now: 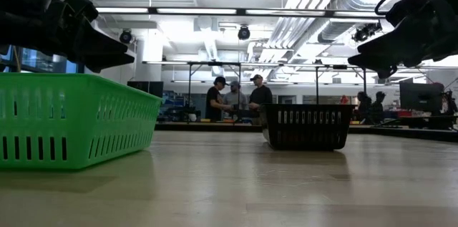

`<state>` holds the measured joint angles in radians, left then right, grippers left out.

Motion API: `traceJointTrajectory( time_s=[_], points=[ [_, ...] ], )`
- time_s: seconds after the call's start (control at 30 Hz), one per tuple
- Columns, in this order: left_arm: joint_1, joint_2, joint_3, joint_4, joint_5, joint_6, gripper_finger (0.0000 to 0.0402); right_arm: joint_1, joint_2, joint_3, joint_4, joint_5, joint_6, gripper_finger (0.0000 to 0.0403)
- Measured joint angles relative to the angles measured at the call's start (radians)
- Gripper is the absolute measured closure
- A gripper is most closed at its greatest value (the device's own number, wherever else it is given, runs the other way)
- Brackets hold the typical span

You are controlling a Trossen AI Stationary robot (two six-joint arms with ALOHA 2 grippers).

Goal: Pick & Place Office items
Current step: Return to Home Position

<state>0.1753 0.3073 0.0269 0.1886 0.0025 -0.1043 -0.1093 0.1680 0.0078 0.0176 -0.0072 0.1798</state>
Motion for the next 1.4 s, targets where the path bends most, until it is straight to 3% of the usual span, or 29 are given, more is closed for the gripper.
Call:
traceJointTrajectory(
  time_s=[1.4],
  points=[
    [0.000,0.000,0.000,0.000,0.000,0.000,0.0149,0.000,0.001,-0.002,0.011,0.001,-0.024,0.0196]
  ],
)
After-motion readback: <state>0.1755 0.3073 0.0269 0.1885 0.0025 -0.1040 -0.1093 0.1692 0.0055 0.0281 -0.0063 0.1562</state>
